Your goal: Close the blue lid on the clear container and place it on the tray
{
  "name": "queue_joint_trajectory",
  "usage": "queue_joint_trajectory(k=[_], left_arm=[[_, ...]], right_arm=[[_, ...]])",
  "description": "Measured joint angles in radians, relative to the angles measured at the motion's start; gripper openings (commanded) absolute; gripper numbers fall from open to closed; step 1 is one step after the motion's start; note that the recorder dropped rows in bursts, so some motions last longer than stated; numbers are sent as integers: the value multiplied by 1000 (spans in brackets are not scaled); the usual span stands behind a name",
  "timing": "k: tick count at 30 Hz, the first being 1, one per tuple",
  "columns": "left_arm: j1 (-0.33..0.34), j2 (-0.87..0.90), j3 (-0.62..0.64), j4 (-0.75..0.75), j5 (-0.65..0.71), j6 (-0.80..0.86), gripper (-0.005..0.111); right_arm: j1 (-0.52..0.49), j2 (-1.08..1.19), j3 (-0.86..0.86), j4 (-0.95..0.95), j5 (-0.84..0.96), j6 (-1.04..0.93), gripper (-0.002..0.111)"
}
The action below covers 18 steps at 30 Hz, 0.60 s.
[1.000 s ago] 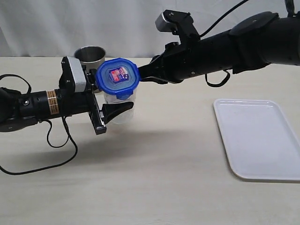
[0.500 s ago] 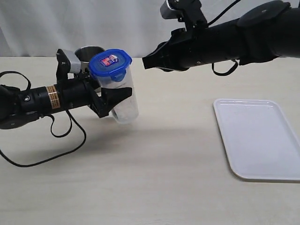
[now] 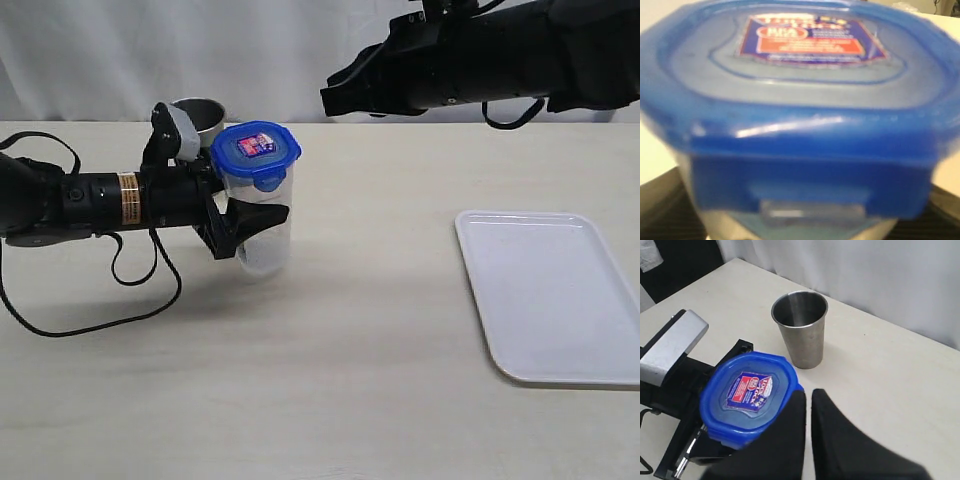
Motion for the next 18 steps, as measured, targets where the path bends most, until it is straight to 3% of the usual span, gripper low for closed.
queue_joint_trajectory(k=[18], left_arm=[[0,84,-1,-86,-96,129,1]], right_arm=[[0,0,23,-2,-31,0,4]])
